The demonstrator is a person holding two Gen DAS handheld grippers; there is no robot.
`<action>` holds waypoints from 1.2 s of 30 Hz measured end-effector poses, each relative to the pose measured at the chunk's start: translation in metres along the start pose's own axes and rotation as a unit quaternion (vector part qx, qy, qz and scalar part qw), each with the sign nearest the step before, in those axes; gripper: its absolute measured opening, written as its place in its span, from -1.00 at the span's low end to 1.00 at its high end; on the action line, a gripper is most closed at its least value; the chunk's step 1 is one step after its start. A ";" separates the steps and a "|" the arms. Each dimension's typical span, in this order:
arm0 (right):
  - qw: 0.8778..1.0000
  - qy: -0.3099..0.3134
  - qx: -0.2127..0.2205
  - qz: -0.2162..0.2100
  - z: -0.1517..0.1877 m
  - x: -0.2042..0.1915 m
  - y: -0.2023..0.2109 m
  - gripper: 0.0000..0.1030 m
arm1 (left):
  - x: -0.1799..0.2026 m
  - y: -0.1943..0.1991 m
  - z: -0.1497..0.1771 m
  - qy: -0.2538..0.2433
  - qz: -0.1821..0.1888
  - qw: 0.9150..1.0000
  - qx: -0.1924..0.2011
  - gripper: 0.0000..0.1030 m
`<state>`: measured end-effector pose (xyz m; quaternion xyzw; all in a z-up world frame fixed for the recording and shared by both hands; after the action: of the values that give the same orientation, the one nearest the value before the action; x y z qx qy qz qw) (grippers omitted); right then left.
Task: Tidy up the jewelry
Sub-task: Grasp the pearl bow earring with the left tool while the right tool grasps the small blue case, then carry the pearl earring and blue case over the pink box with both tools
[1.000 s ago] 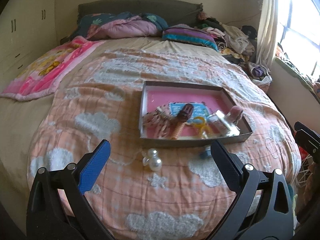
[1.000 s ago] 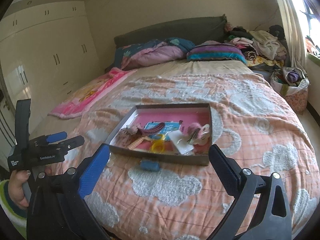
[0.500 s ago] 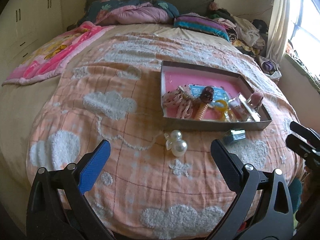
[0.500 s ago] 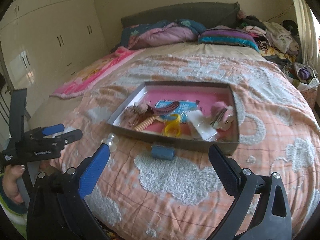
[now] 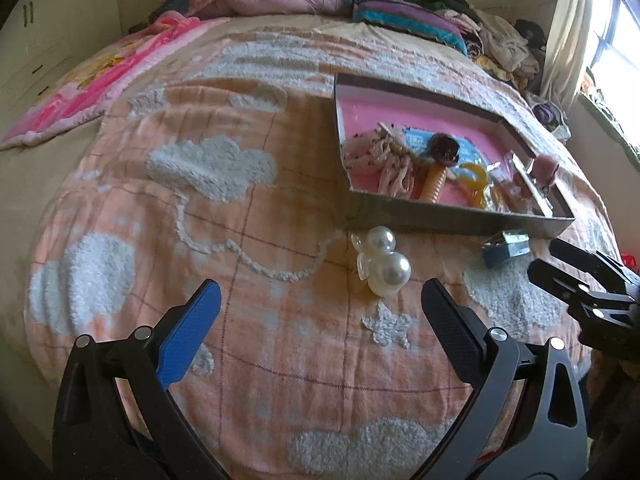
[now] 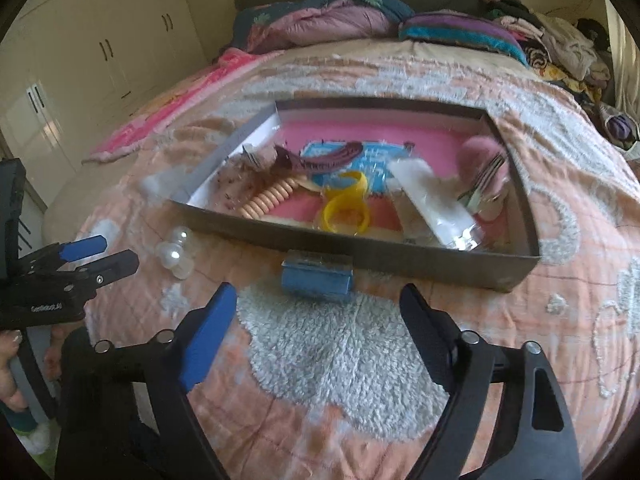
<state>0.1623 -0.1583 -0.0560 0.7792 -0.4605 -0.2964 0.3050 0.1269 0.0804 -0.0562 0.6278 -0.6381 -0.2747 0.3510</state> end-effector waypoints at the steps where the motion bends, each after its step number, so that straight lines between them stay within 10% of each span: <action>1: 1.000 0.000 -0.003 -0.002 0.000 0.000 -0.004 0.45 | 0.001 -0.003 0.000 0.000 0.003 1.000 -0.003 0.82; 9: 1.000 -0.006 -0.014 -0.003 -0.003 0.002 -0.036 -0.13 | 0.013 -0.027 -0.001 -0.006 0.012 1.000 -0.020 0.77; 16: 1.000 0.002 -0.003 -0.011 0.000 0.005 -0.014 -0.14 | 0.028 -0.048 -0.003 -0.009 0.011 1.000 -0.027 0.17; 18: 1.000 0.000 0.000 -0.014 0.002 0.007 -0.005 -0.14 | 0.031 -0.048 -0.004 -0.011 0.015 1.000 -0.022 -0.43; 36: 0.996 -0.021 0.080 -0.015 0.010 0.037 0.091 -0.14 | 0.076 0.030 -0.028 -0.042 0.062 0.996 0.046 -0.45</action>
<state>0.1209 -0.2290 -0.0006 0.8016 -0.4772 -0.2792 0.2275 0.1337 0.0092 -0.0081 0.5906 -0.7019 -0.2491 0.3105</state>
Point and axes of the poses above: each gripper's, at about its wrist camera, not at the fingertips, and y roughly against the way its jaws point, x to its right, z to its underside, the point moved 1 cm from there along -y, roughly the way its jaws point, and after that the axes turned 1 degree about x, right-handed, at the moved point
